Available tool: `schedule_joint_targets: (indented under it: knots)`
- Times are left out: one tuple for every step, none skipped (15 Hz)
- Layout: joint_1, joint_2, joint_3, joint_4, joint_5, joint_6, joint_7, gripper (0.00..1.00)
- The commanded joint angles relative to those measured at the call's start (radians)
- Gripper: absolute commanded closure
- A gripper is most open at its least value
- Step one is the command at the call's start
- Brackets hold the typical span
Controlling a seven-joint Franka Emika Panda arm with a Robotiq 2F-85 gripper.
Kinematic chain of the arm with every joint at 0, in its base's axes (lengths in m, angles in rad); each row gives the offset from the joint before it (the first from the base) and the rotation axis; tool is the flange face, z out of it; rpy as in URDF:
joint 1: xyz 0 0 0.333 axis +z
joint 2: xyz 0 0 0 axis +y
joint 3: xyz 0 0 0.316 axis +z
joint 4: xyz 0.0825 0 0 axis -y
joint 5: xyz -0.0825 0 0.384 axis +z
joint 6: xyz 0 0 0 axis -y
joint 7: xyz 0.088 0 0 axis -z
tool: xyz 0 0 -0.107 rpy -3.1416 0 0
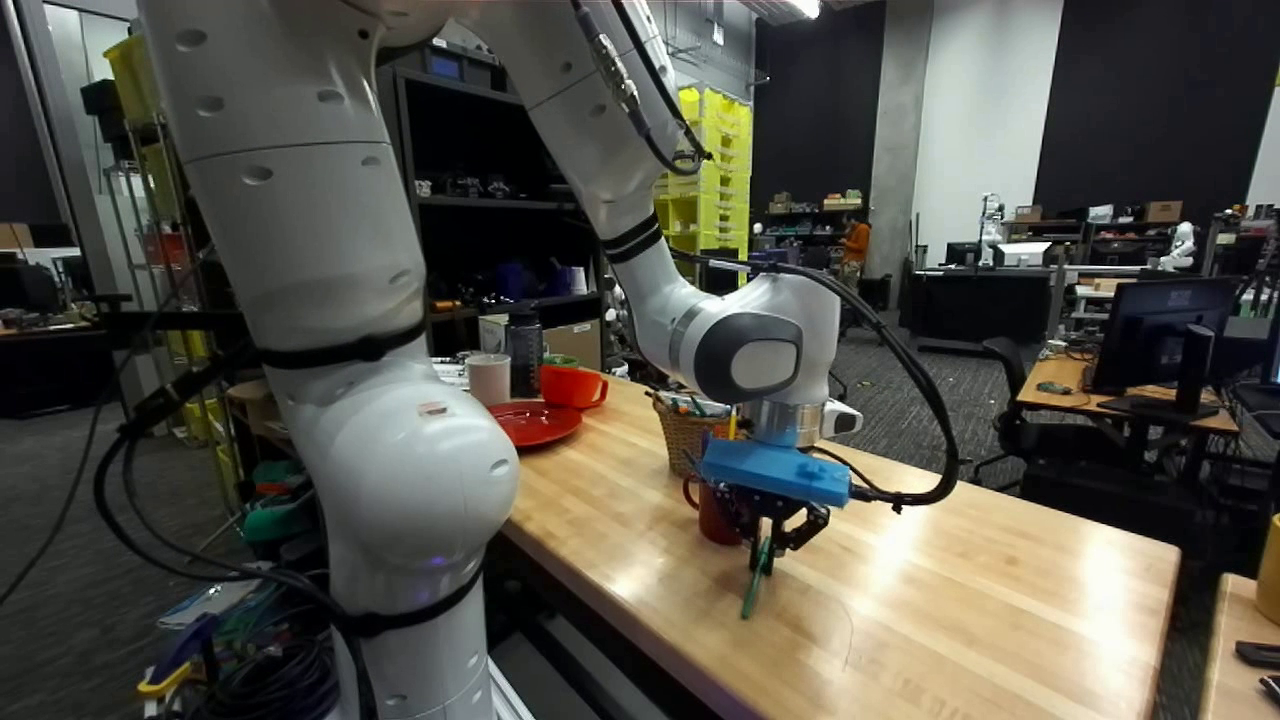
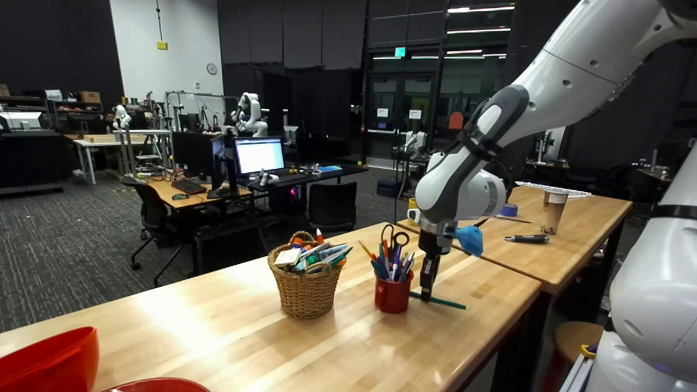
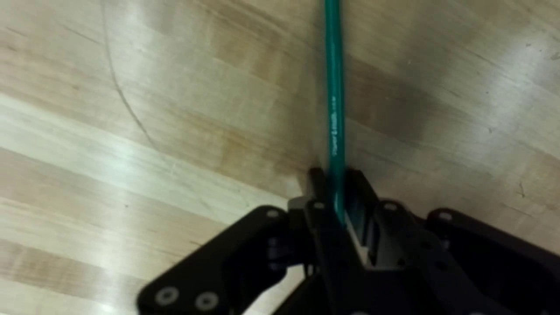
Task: Put the green pen inside the orange cup
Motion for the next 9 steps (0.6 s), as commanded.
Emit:
schedule_joint_targets:
  knots:
    - [-0.026,-0.026,0.01,-0.015,-0.025,0.0,0.009,1.0]
    - [-0.038,-0.032,0.013,-0.016,-0.048,-0.006,0.026,0.97]
    - [-0.052,-0.037,0.016,-0.015,-0.073,-0.006,0.052,0.97]
    - [-0.07,-0.041,0.018,-0.012,-0.105,-0.001,0.086,0.97]
    - [-0.08,-0.042,0.015,-0.003,-0.121,-0.006,0.104,0.97]
    - [-0.089,-0.04,0.009,0.012,-0.128,-0.016,0.122,0.97]
    - [-0.095,-0.041,0.006,0.023,-0.131,-0.021,0.137,0.97]
    - [-0.096,-0.035,0.002,0.04,-0.12,-0.031,0.145,0.97]
    - [-0.101,-0.027,0.004,0.053,-0.124,-0.029,0.164,0.97]
